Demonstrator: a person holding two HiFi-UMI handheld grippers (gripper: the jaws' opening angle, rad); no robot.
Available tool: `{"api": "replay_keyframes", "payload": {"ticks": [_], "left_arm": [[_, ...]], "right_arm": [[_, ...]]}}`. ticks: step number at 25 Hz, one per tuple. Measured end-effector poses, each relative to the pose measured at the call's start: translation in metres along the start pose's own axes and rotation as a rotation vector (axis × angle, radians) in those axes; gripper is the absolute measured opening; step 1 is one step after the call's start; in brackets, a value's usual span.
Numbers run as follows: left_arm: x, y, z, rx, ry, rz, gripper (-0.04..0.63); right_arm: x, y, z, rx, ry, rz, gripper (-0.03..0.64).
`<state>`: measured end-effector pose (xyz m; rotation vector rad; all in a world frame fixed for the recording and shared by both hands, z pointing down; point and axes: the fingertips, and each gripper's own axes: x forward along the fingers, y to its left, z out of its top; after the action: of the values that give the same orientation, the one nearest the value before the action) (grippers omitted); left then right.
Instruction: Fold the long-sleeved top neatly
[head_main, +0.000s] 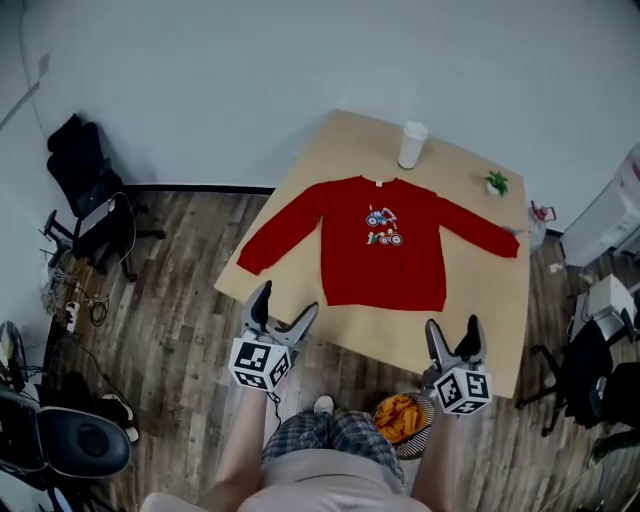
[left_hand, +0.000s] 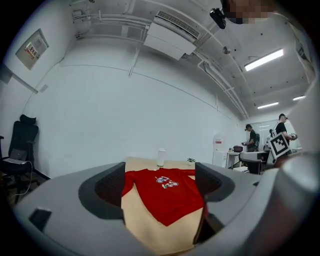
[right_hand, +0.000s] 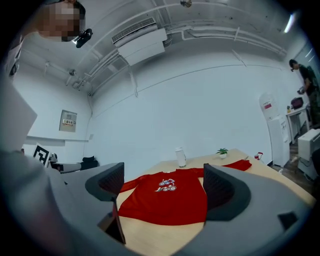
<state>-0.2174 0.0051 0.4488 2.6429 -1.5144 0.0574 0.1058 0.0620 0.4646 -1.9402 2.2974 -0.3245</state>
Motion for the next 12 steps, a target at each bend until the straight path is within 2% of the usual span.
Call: {"api": "replay_keyframes", "payload": {"ticks": [12], "left_arm": [[0.083, 0.002, 0.004, -0.004, 0.020, -0.064, 0.419]], "right_arm": [[0.046, -0.037, 0.014, 0.004, -0.015, -0.060, 0.477]]}}
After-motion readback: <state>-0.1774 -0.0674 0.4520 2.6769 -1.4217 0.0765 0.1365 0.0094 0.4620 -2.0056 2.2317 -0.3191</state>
